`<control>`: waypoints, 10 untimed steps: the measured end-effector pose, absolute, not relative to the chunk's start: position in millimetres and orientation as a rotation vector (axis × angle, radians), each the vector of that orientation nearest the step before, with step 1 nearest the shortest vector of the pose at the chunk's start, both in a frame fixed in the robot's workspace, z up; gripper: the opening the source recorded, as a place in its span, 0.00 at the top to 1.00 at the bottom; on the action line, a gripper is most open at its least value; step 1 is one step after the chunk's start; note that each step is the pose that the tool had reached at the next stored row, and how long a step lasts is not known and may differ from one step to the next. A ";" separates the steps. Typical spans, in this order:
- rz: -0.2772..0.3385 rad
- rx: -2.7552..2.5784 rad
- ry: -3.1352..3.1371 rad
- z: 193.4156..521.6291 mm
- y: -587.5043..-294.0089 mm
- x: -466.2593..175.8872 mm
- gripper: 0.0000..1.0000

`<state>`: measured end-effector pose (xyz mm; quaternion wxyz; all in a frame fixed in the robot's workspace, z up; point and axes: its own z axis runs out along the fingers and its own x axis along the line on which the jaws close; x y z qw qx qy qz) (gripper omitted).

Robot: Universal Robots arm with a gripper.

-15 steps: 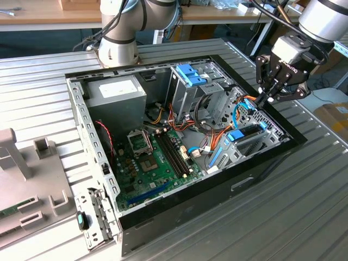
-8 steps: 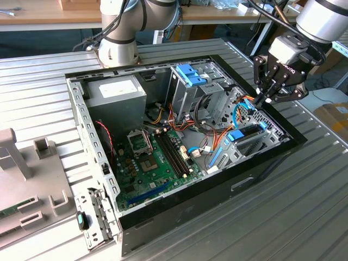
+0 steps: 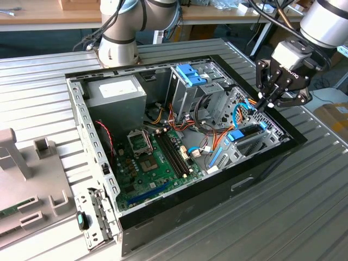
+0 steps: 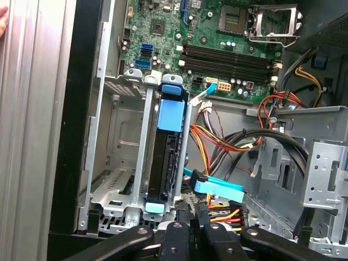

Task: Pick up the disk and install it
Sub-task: 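Insert the first disk wire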

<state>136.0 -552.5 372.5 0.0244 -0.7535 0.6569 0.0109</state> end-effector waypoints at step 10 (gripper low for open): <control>0.026 -2.328 2.029 372.2 -568.1 120.8 0.84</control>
